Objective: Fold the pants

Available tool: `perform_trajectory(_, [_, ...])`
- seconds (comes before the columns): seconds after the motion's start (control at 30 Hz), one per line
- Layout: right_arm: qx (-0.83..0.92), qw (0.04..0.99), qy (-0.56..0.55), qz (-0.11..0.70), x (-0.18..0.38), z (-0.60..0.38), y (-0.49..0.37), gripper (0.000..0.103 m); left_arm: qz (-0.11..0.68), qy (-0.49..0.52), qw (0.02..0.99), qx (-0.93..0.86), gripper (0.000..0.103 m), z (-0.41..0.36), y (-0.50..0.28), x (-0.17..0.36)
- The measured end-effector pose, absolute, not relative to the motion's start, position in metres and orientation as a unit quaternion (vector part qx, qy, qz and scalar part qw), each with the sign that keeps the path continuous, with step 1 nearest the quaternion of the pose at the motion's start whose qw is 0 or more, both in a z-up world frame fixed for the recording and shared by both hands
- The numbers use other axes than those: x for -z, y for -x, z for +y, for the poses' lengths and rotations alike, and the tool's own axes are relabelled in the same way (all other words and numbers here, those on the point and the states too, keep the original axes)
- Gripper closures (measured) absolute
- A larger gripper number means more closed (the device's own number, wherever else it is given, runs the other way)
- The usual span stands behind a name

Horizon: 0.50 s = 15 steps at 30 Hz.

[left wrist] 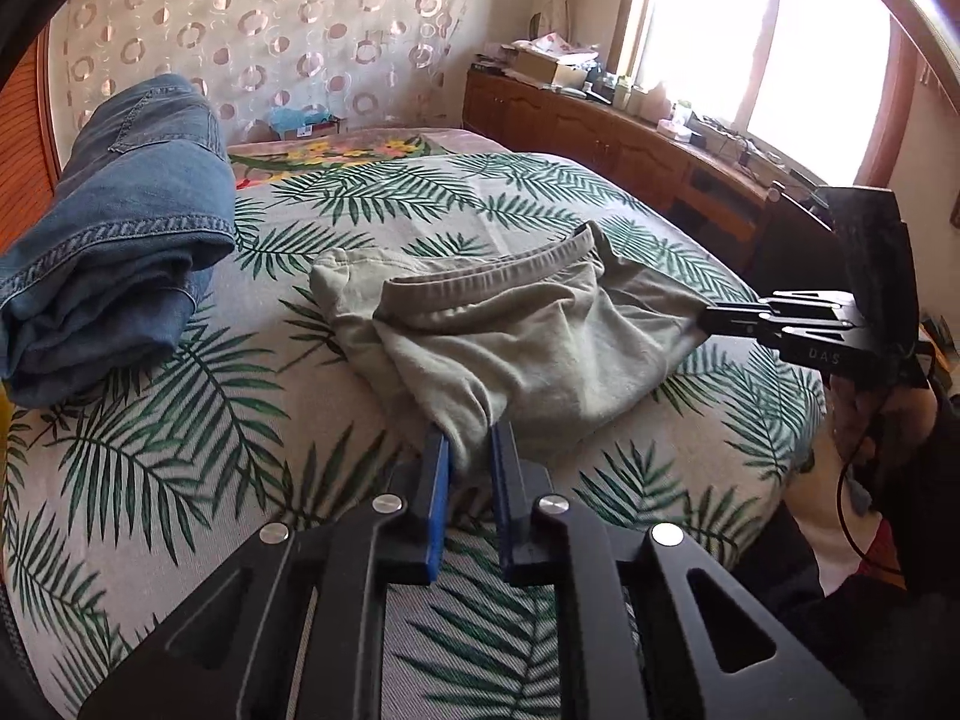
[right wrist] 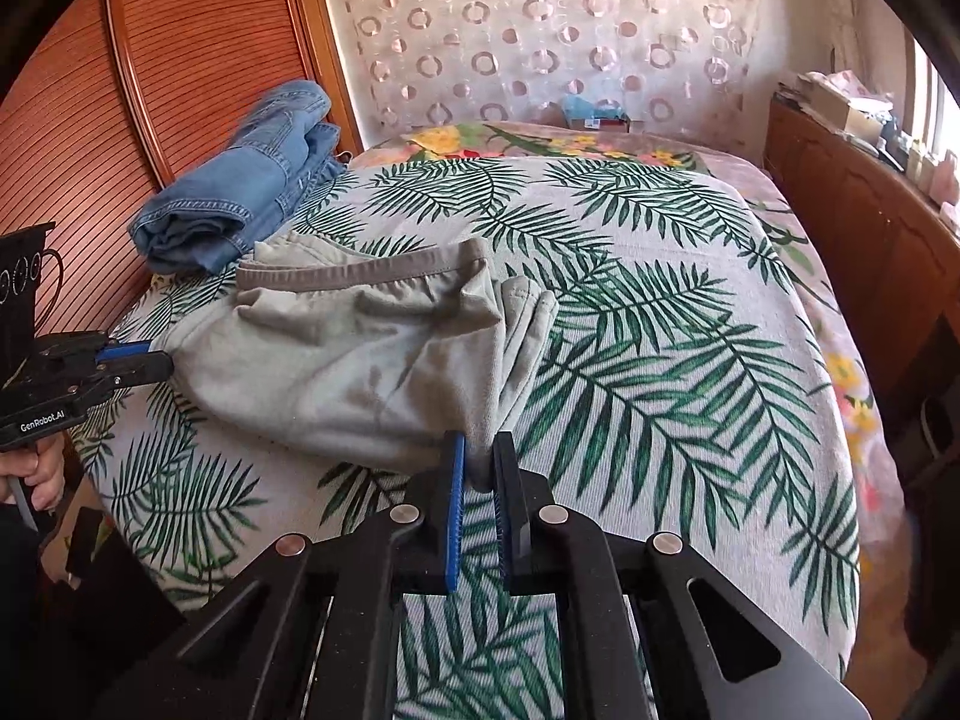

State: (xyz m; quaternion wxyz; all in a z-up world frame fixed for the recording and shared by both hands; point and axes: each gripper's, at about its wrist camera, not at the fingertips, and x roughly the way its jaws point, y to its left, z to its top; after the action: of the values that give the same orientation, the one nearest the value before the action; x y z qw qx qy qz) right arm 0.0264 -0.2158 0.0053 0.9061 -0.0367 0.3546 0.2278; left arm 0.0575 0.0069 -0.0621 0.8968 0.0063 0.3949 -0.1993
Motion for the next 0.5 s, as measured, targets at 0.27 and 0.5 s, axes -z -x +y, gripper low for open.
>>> perform_trajectory(0.27, [-0.234,0.903,0.033,0.359,0.001,-0.226,-0.011,0.094,0.400,-0.021,0.895,0.195,0.087,0.001,-0.054,0.068])
perform_trajectory(0.5, [-0.236,0.905,0.028,0.353,-0.008,-0.222,-0.009,0.094,0.395,-0.026,0.902,0.172,0.071,0.005,-0.052,0.060])
